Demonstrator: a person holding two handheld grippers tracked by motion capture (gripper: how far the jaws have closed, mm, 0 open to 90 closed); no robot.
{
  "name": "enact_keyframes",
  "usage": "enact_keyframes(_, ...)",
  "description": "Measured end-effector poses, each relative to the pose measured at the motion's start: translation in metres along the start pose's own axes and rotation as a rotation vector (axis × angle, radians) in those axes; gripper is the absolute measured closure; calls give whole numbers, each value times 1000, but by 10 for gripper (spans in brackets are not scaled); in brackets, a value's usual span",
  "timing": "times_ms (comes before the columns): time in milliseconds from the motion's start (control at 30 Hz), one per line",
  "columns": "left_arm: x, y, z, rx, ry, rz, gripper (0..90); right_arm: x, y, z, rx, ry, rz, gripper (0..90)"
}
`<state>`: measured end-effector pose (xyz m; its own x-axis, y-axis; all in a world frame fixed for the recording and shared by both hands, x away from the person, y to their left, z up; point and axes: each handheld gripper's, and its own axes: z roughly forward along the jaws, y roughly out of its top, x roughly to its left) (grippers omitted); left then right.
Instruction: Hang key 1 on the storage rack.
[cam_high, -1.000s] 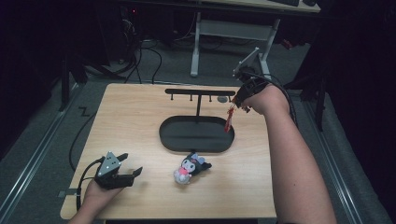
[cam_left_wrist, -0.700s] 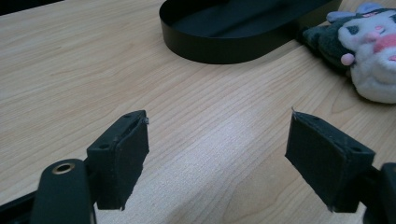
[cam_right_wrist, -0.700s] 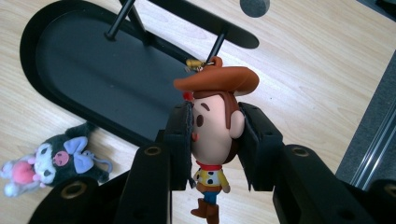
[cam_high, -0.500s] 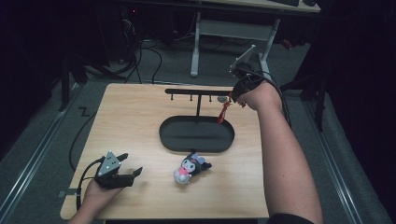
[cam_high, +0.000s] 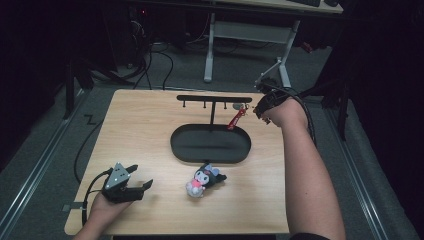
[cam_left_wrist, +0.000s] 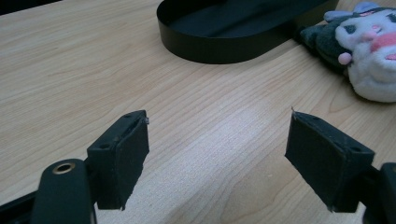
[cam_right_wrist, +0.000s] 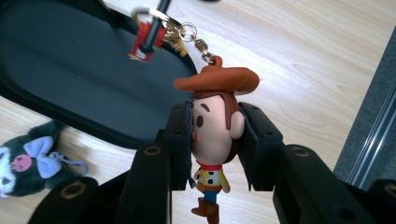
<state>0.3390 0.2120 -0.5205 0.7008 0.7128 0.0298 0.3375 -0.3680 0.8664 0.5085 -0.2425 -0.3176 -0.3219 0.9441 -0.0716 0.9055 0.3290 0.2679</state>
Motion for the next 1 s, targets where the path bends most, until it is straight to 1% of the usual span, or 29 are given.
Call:
enact_keyframes(33,0,0,0,1,-1,0,218,-1,-3,7,4,5,2,667)
enact_keyframes(67,0,0,0,1,-1,0,218,-1,-3,7,4,5,2,667)
enact_keyframes(100,0,0,0,1,0,1,218,-1,-4,11,7,4,6,667)
enact_keyframes(133,-1,0,1,1,-1,0,219,-2,-6,19,12,12,6,667)
enact_keyframes(233,-1,0,1,1,-2,2,219,-2,-8,31,8,20,6,665)
enact_keyframes(267,-1,0,1,1,-2,2,219,-2,-8,31,8,20,6,665)
enact_keyframes(300,-1,0,1,10,-4,0,222,-1,-9,39,12,28,9,664)
enact_keyframes(333,-1,0,1,10,-4,0,222,-1,-9,39,12,28,9,664)
enact_keyframes(433,-1,1,0,9,-2,0,223,0,-10,48,9,29,9,659)
enact_keyframes(500,0,1,0,10,-2,0,222,0,-10,50,4,31,14,629)
enact_keyframes(533,0,1,0,10,-2,0,222,0,-10,50,4,31,14,629)
enact_keyframes(567,0,2,0,11,-4,-4,223,0,-11,51,1,32,18,584)
enact_keyframes(600,0,2,0,11,-4,-4,223,0,-11,51,1,32,18,584)
enact_keyframes(633,0,2,0,7,-12,-11,224,0,-13,51,1,38,18,538)
enact_keyframes(700,0,3,0,7,-15,-14,225,1,-14,50,-4,35,19,524)
enact_keyframes(733,0,3,-1,7,-18,-15,225,1,-17,48,-12,37,21,515)
enact_keyframes(767,0,4,-1,10,-26,-17,225,3,-26,46,-31,43,26,489)
enact_keyframes(800,0,4,-1,10,-26,-17,225,3,-26,46,-31,43,26,489)
enact_keyframes(833,-1,5,0,10,-34,-20,225,7,-38,47,-47,54,7,472)
enact_keyframes(900,-2,6,0,7,-44,-27,224,13,-53,49,-61,54,-8,443)
enact_keyframes(933,-2,6,0,7,-44,-27,225,17,-62,51,-78,44,-20,431)
enact_keyframes(967,-3,6,0,9,-46,-28,225,17,-62,51,-78,44,-20,431)
enact_keyframes(1000,-3,7,0,9,-49,-28,225,22,-71,52,-83,29,-37,426)
